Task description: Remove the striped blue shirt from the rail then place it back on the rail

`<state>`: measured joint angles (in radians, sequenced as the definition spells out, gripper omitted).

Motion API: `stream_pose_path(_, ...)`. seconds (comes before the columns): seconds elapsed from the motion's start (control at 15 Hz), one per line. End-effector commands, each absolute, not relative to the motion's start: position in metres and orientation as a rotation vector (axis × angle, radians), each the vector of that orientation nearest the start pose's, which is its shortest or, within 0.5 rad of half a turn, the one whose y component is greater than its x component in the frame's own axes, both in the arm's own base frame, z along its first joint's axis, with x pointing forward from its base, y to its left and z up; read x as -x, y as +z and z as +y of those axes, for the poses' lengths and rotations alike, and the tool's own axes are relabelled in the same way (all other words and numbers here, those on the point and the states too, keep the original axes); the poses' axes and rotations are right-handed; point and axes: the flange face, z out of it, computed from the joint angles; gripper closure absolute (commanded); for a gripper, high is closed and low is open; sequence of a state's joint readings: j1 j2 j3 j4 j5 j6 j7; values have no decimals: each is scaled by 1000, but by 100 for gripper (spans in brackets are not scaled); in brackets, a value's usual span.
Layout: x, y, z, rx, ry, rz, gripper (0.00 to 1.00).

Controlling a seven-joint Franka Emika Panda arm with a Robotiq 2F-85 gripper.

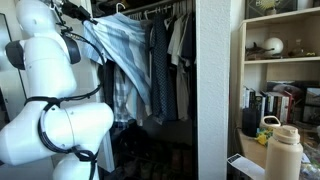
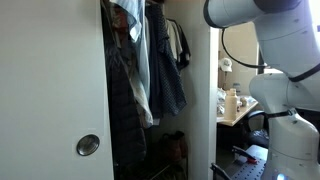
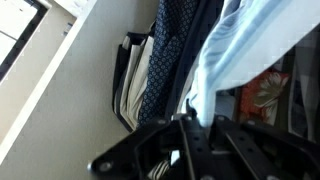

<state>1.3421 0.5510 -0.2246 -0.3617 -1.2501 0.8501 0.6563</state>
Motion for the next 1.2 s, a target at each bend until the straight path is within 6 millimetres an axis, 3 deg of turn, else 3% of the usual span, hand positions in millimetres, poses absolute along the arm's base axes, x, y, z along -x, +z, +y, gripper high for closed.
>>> stream_pose_path(0.0, -275, 840, 431, -2251, 1032, -459, 93)
stream_pose_path(0.27, -277, 839, 433, -2252, 1041, -451, 96)
stream_pose_path(0.47, -264, 844, 442, -2236, 1100, -422, 97)
stream_pose_path(0.73, -222, 858, 454, -2203, 1196, -388, 97)
stream_pose_path(1.13, -139, 875, 469, -2154, 1361, -355, 97)
